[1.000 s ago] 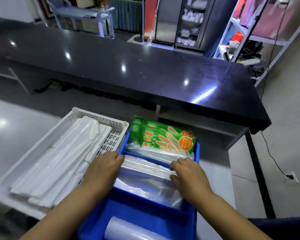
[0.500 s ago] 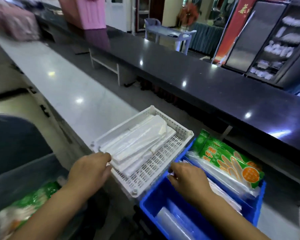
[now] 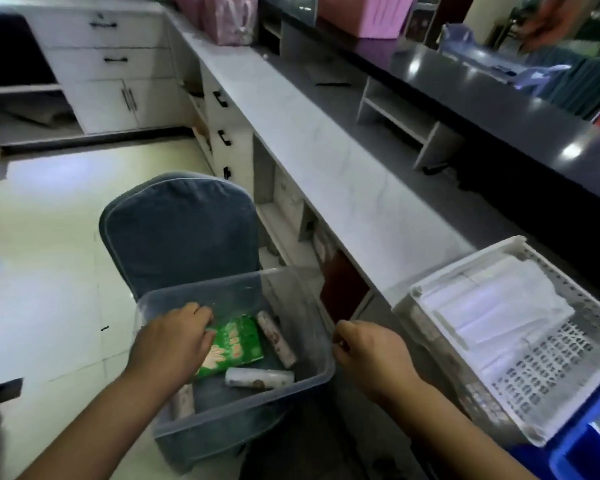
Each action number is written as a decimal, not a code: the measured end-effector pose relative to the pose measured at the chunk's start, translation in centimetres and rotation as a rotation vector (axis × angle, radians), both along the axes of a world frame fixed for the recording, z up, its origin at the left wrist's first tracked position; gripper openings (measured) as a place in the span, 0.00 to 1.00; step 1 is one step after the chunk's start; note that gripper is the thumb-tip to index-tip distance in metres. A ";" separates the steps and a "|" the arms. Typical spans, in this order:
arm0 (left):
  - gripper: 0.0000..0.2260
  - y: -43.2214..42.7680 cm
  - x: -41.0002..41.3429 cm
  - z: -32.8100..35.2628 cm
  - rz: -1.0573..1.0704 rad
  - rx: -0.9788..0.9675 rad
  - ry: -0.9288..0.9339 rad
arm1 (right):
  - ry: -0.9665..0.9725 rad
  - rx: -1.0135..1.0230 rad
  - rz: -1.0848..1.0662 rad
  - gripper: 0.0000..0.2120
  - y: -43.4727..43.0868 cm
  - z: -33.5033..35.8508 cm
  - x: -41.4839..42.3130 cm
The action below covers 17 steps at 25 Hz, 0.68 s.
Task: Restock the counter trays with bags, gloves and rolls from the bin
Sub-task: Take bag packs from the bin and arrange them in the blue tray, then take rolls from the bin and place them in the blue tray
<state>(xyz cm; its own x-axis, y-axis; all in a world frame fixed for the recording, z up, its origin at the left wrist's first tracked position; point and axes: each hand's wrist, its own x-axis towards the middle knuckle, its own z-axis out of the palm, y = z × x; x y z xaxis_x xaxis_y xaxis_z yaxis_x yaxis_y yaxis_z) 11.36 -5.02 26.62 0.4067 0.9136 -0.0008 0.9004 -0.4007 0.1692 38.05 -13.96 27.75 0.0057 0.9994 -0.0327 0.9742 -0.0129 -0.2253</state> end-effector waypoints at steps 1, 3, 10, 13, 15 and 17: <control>0.05 0.6 -2.0 -0.9 0.039 -0.032 0.011 | 0.010 -0.039 0.007 0.07 1.1 -0.8 -1.7; 0.07 1.6 -5.1 -2.5 0.079 -0.072 0.026 | 0.004 -0.120 0.017 0.08 2.9 -2.7 -4.1; 0.09 3.3 -9.6 -8.1 0.208 -0.250 0.019 | 0.015 -0.339 0.059 0.08 8.5 -11.8 -6.5; 0.09 3.8 -10.6 -11.0 0.241 -0.316 0.060 | 0.034 -0.440 0.096 0.08 11.3 -17.2 -7.3; 0.08 5.0 -10.9 -12.8 0.278 -0.350 0.088 | 0.034 -0.523 0.128 0.08 13.6 -21.5 -7.6; 0.06 6.6 -10.7 -14.3 0.315 -0.379 0.103 | 0.037 -0.615 0.137 0.09 15.5 -25.4 -7.6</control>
<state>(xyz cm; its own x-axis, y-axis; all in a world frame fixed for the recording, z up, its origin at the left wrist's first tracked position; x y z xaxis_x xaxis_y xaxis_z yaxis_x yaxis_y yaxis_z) 0.71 1.58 12.31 0.0917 0.9197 -0.3817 0.9875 -0.0346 0.1538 30.46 1.59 2.37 -0.1327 0.7893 -0.5995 0.9679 -0.0270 -0.2498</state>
